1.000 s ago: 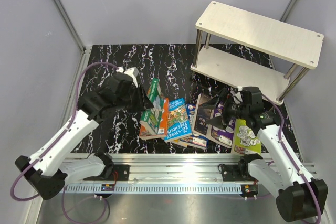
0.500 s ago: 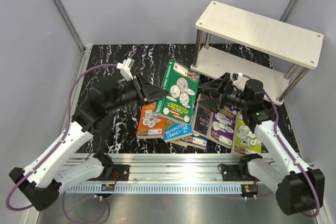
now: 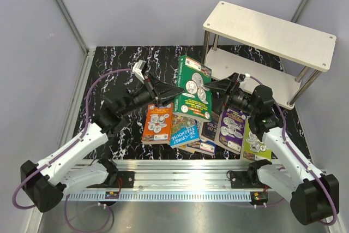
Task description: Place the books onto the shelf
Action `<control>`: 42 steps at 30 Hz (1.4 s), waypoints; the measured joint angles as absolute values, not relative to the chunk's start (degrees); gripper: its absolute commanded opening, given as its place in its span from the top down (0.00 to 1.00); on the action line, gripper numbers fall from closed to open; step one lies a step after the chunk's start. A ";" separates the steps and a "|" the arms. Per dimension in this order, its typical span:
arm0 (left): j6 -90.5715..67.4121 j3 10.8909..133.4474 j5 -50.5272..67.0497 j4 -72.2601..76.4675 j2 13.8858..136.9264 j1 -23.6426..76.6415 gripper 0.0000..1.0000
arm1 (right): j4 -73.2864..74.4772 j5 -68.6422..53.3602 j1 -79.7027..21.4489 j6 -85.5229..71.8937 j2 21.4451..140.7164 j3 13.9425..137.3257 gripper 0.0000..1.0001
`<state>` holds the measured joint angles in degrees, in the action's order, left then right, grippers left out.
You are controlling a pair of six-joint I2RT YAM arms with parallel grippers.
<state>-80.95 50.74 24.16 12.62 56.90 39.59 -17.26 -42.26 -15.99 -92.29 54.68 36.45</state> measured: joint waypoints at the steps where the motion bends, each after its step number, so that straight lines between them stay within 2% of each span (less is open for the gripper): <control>1: -81.62 50.37 24.12 14.00 57.39 39.77 1.00 | -18.26 -41.69 -16.21 -93.23 54.48 36.18 0.00; 6: -85.60 47.57 23.51 21.41 58.22 39.99 1.00 | -21.80 -40.40 -16.78 -96.60 53.15 35.97 0.01; 8: -86.98 47.11 23.29 23.99 58.70 40.16 1.00 | -22.50 -39.92 -16.95 -97.62 52.18 35.97 0.05; 9: -87.44 47.11 23.18 25.02 59.05 40.23 1.00 | -22.90 -39.81 -16.99 -98.13 51.66 35.97 0.10; 10: -87.99 47.11 23.07 26.15 59.46 40.23 1.00 | -23.16 -39.51 -17.08 -98.74 51.00 35.97 0.21; 12: -89.01 47.11 22.85 28.32 60.38 40.27 1.00 | -23.77 -39.03 -17.19 -99.66 49.67 35.94 0.32; 13: -89.32 47.11 22.70 29.21 60.95 40.32 1.00 | -24.12 -38.79 -17.23 -100.07 49.04 35.94 0.41; 16: -89.97 47.16 22.59 30.52 62.46 40.32 1.00 | -23.99 -38.39 -17.26 -100.66 47.77 35.99 0.50; 18: -90.02 47.62 22.68 30.39 63.37 40.32 1.00 | -23.31 -38.41 -17.26 -100.44 47.57 36.23 0.60; 20: -89.52 49.08 22.72 28.91 64.53 40.27 1.00 | -21.63 -38.28 -17.04 -100.03 47.77 37.21 0.79; 22: -88.38 51.42 22.48 26.04 65.39 40.16 0.93 | -19.86 -38.06 -16.45 -98.52 48.31 39.18 0.95; 23: -87.68 52.64 22.17 24.49 65.47 40.16 0.84 | -18.26 -38.17 -16.21 -97.65 48.71 40.62 1.00; 25: -85.49 55.61 21.67 20.86 65.54 40.14 0.70 | -14.15 -38.35 -16.05 -95.48 50.11 45.10 1.00; 26: -84.23 56.97 21.41 19.16 65.41 40.14 0.57 | -10.37 -38.57 -16.01 -93.67 50.89 48.45 1.00; 28: -81.06 59.44 20.56 15.57 65.04 40.14 0.44 | -1.50 -39.09 -16.05 -87.70 53.43 56.53 1.00; 29: -79.46 60.51 20.60 13.72 64.95 40.36 0.33 | 2.98 -39.48 -16.25 -85.12 54.76 60.42 1.00; 33: -72.77 63.94 19.73 3.86 64.18 41.69 0.20 | 22.59 -40.80 -16.71 -71.94 63.40 79.85 1.00; 36: -68.47 64.79 17.26 -2.26 61.56 41.63 0.16 | 31.59 -43.22 -13.78 -65.58 69.01 89.93 1.00; 42: -62.70 60.84 13.98 -16.32 50.28 39.97 0.13 | 34.65 -46.22 -0.40 -64.14 84.82 111.26 1.00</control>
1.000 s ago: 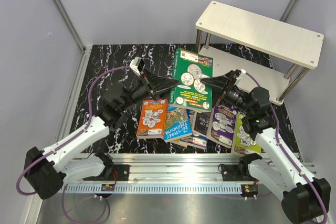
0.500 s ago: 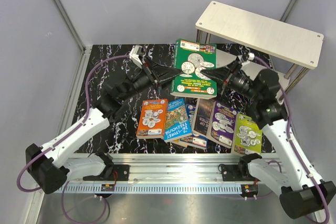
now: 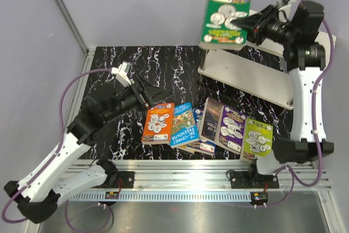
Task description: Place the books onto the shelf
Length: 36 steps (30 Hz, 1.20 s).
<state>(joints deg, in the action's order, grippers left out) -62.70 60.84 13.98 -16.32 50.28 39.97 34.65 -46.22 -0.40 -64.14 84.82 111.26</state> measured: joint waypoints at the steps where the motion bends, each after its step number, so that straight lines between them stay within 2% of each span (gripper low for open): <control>1: -62.26 60.05 13.43 -18.46 48.62 39.75 0.13 | 34.81 -46.11 1.30 -63.92 88.31 116.18 1.00; 6: -60.84 57.17 11.33 -27.29 42.19 39.44 0.14 | 39.05 -45.30 4.14 -63.09 105.16 141.23 1.00; 9: -60.66 56.51 9.78 -31.55 38.74 39.38 0.14 | 39.94 -45.04 4.71 -63.42 111.50 148.40 1.00; 20: -61.01 56.53 2.66 -43.68 26.28 39.35 0.14 | 44.97 -36.38 6.57 -61.17 121.47 147.83 1.00; 25: -61.23 57.36 -0.82 -48.58 24.64 39.35 0.14 | 45.93 -32.80 6.76 -59.64 121.69 143.94 1.00; 26: -61.30 57.41 -1.48 -49.21 24.43 39.35 0.14 | 45.67 -32.82 6.76 -59.64 121.69 143.26 0.96; 27: -61.32 57.41 -1.89 -49.76 24.32 39.35 0.14 | 45.43 -32.82 6.76 -59.64 121.69 142.85 0.87; 29: -61.43 57.41 -2.55 -51.00 24.05 39.35 0.14 | 45.15 -32.84 6.76 -59.51 121.69 142.76 0.56; 30: -61.49 57.43 -2.87 -51.44 23.97 39.35 0.14 | 45.17 -32.82 6.76 -59.46 121.69 142.78 0.37; 31: -61.49 57.43 -3.14 -51.66 23.90 39.35 0.14 | 45.32 -32.58 6.76 -59.18 121.69 142.80 0.29; 33: -61.52 57.43 -3.62 -52.23 23.81 39.35 0.14 | 43.57 -33.04 6.76 -58.61 121.56 143.04 0.20; 36: -61.47 57.69 -4.03 -53.19 23.73 39.35 0.14 | 43.48 -32.32 6.81 -57.71 120.81 143.04 0.11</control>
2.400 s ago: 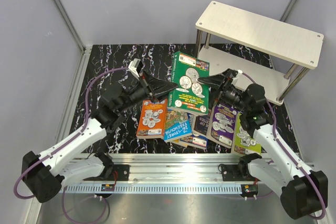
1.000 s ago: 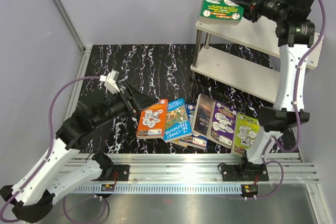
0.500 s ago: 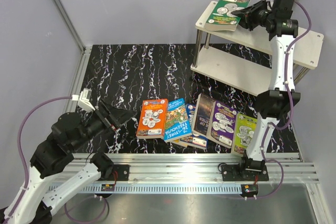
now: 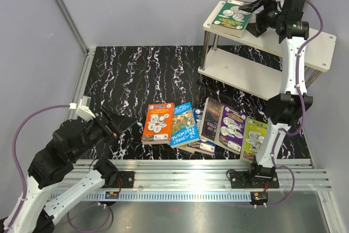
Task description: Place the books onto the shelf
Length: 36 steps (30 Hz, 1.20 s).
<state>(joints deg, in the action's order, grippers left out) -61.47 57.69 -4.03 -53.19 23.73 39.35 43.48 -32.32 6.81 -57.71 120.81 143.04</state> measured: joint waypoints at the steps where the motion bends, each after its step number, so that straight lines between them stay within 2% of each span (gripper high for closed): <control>1: -61.47 57.84 -4.16 -53.36 23.73 39.35 0.14 | 43.53 -32.32 6.81 -57.36 120.68 143.04 0.03; 3: -61.45 58.17 -4.34 -53.63 23.77 39.35 0.14 | 43.46 -32.08 7.11 -56.77 120.25 143.13 0.00; 10: -60.53 58.83 -4.32 -54.52 25.65 39.35 0.14 | 52.86 -26.68 10.81 -50.68 117.30 144.86 0.00; 16: -56.29 62.26 -3.90 -57.58 36.69 39.35 0.14 | 59.61 -22.00 13.76 -43.97 111.61 141.51 0.00; 20: -52.75 62.37 -3.66 -58.46 46.98 39.48 0.14 | 56.23 -22.22 13.30 -42.61 99.42 125.29 0.00; 23: -49.50 61.01 -2.74 -57.19 54.59 40.21 0.13 | 53.69 -22.24 11.25 -42.89 85.58 108.99 0.00; 28: -44.80 60.16 -3.33 -55.46 69.63 44.23 0.10 | 53.74 -20.62 -3.77 -44.86 66.19 89.23 0.00; 31: -42.37 60.14 -3.62 -53.65 77.65 45.82 0.01 | 54.50 -20.43 -7.25 -46.98 56.05 77.69 0.00; 36: -39.16 60.38 -4.54 -50.59 88.82 47.59 0.01 | 61.80 -18.02 -7.25 -46.68 49.43 71.22 0.00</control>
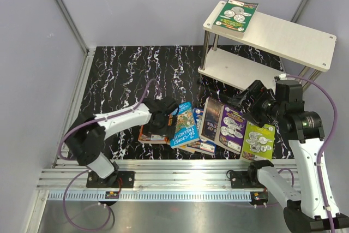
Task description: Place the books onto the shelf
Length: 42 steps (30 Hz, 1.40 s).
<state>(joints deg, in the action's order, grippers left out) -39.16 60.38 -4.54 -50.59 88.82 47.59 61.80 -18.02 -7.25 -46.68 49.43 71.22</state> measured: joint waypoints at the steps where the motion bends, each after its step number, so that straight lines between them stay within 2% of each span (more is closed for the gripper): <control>1: -38.72 60.34 -4.60 -49.93 90.70 47.79 0.01 | 62.89 -17.41 -7.25 -46.41 48.95 71.22 0.00; 10: -35.97 58.78 -3.16 -47.11 93.91 48.07 0.01 | 67.59 -15.88 -7.25 -45.10 46.24 69.14 0.00; 12: -35.79 58.94 -3.22 -47.20 94.35 48.12 0.06 | 68.07 -15.86 -7.25 -44.62 46.35 69.14 0.00; 13: -35.77 59.18 -3.27 -47.44 94.70 48.12 0.11 | 68.38 -15.86 -7.25 -44.47 46.46 69.14 0.00; 14: -35.53 59.29 -3.49 -47.64 95.11 48.12 0.28 | 68.62 -15.86 -7.25 -44.29 46.59 69.10 0.00; 17: -35.59 59.27 -3.44 -47.77 95.39 48.10 0.49 | 68.84 -15.86 -7.25 -43.92 46.78 68.75 0.00; 18: -35.66 59.27 -3.14 -47.46 95.44 48.14 0.64 | 68.84 -15.86 -7.25 -43.83 46.83 68.55 0.00; 20: -36.14 59.18 -2.17 -46.81 95.44 48.38 0.78 | 68.86 -15.88 -7.25 -43.68 47.00 68.34 0.00; 21: -36.27 59.09 -1.72 -46.70 95.44 48.38 0.91 | 68.84 -15.88 -7.25 -43.64 47.16 68.23 0.00; 22: -36.62 58.89 -1.17 -46.65 95.33 48.29 0.99 | 68.84 -15.90 -7.25 -43.57 47.33 68.10 0.00; 27: -36.93 56.86 -0.16 -45.15 92.36 47.59 1.00 | 68.31 -16.43 -7.25 -43.46 48.47 67.46 0.00; 33: -36.86 55.44 -0.01 -45.04 85.49 45.28 1.00 | 61.78 -23.07 -7.25 -44.07 49.21 65.47 0.00; 38: -37.39 63.13 0.97 -50.13 75.81 41.43 1.00 | 48.45 -33.61 -7.25 -50.00 49.36 58.61 0.00; 42: -39.09 72.01 6.35 -48.69 68.60 38.20 1.00 | 31.53 -40.77 -7.25 -60.27 49.58 49.95 0.00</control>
<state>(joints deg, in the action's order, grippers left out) -39.09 72.01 6.35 -48.69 68.60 38.20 31.53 -40.77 -7.25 -60.27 49.58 49.95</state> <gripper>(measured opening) 0.254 0.994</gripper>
